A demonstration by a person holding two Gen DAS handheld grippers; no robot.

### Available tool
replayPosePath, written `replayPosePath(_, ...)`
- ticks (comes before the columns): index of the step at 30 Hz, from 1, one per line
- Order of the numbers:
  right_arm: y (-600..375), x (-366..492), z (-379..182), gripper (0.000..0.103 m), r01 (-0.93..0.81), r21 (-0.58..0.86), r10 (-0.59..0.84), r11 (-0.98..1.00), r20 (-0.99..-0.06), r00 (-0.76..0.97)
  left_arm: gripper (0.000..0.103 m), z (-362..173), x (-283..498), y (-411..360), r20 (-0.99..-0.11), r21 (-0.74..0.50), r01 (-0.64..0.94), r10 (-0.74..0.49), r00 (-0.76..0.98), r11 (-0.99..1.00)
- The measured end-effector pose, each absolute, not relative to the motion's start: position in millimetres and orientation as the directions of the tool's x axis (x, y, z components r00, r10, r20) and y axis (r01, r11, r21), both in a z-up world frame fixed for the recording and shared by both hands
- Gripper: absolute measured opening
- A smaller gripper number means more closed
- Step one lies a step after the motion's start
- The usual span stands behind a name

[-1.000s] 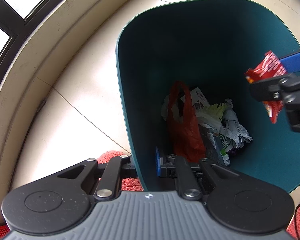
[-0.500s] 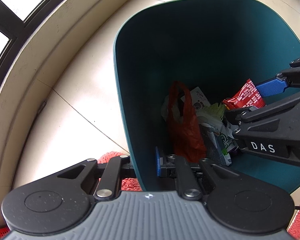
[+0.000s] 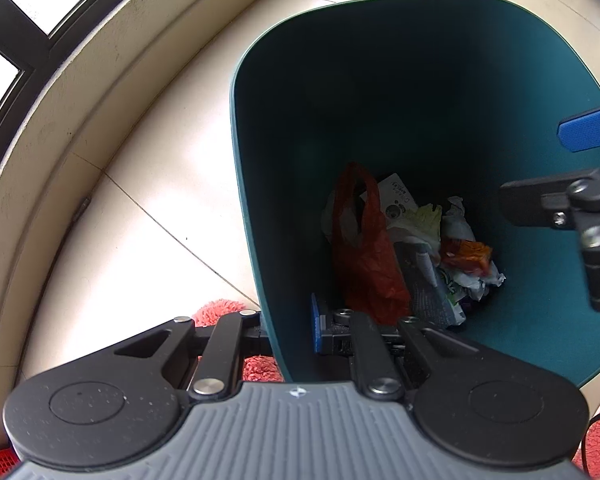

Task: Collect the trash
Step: 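Move the right gripper to the white-and-gold coffee stick sachet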

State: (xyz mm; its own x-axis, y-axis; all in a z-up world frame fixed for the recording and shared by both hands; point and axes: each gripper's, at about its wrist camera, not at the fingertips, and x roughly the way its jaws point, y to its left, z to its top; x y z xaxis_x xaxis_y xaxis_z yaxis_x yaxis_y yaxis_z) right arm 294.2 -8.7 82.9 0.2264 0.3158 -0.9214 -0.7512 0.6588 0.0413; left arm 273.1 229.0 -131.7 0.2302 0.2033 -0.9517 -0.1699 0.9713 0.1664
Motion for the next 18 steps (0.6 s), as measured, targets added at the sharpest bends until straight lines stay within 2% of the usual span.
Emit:
replayPosePath(2,-18.9,291.7,99.1,0.063,-0.758,0.044,0.336,0.651,-0.912,0.236,0.013,-132.1,273.8,230.1,-0.953,0.164,-0.172,0.201,0.228,0.971)
replayPosePath(10,-98.2,291.7,157.7,0.083,-0.716,0.070,0.424,0.695,-0.843,0.330,0.014,-130.7,274.9,238.6,-0.958,0.139,-0.184,0.179,0.225,0.973)
replayPosePath(16,-157.2,304.0,149.2,0.091,-0.636,0.063,0.386,0.769,-0.839,0.383,0.015,-132.3,278.1,249.5,-0.970,0.097,-0.214,0.140,0.200,0.972)
replayPosePath(18,-170.4,309.4,138.2,0.092,-0.603,0.063,0.358,0.795,-0.851,0.384,0.019,-132.6,278.9,252.6,-0.970,0.095,-0.220,0.141,0.200,0.971)
